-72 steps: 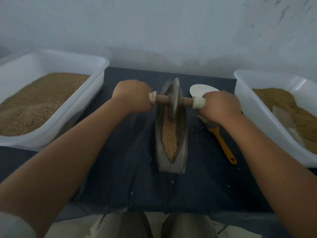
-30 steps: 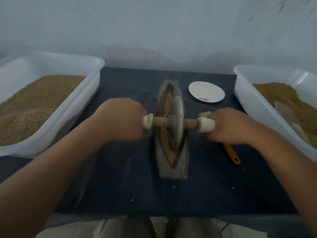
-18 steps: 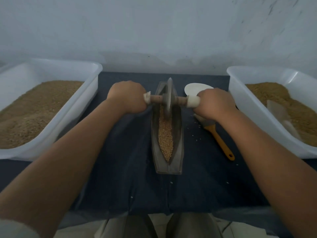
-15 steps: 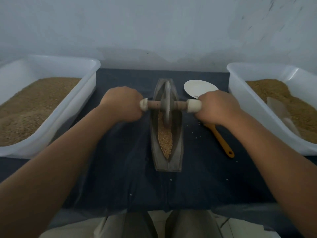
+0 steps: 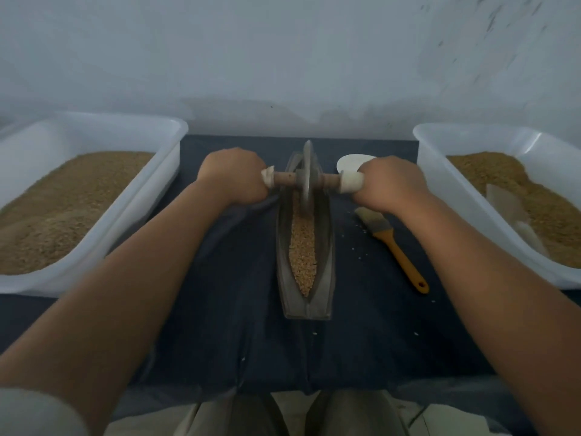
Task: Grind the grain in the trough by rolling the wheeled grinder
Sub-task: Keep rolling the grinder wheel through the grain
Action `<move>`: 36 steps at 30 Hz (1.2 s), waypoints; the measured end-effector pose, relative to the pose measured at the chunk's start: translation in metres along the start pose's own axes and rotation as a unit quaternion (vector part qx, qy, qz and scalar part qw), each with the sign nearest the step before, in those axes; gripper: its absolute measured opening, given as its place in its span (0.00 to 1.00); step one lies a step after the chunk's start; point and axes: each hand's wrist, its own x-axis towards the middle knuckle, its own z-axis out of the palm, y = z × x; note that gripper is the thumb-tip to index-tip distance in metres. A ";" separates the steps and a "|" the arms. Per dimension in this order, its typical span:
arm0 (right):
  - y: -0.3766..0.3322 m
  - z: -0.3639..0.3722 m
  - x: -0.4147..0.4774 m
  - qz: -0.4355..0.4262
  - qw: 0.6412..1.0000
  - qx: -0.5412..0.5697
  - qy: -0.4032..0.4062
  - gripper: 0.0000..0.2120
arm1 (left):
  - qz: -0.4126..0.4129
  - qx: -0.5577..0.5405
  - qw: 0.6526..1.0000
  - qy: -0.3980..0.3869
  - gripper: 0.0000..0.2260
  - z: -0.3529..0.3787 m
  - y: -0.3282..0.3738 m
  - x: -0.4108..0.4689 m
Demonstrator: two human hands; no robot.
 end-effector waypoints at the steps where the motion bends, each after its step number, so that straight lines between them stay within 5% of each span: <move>1: 0.001 -0.002 0.000 0.000 1.000 -0.005 -0.017 0.08 | 0.004 -0.011 1.000 -0.014 0.16 -0.001 0.000 -0.004; 5: 0.005 -0.015 -0.041 -0.037 0.989 0.024 -0.142 0.07 | 0.044 -0.008 0.996 -0.074 0.12 0.000 -0.001 -0.062; 10: 0.008 -0.025 -0.086 -0.070 0.963 0.089 -0.243 0.10 | 0.081 0.021 0.996 -0.016 0.12 -0.004 -0.003 -0.105; 17: 0.005 0.020 -0.014 0.038 0.999 0.012 -0.019 0.09 | 0.005 0.040 0.999 0.009 0.16 -0.007 0.006 -0.010; 28: 0.007 -0.016 -0.088 -0.103 0.994 0.008 -0.039 0.12 | 0.038 -0.003 0.999 0.031 0.14 0.021 -0.010 -0.116; 30: 0.005 -0.014 -0.072 -0.085 0.994 0.000 -0.065 0.12 | 0.025 -0.006 1.000 0.005 0.13 0.021 -0.007 -0.100; 36: -0.002 0.009 -0.010 0.005 0.999 0.000 0.033 0.09 | -0.021 0.010 0.999 0.022 0.17 0.010 0.001 -0.013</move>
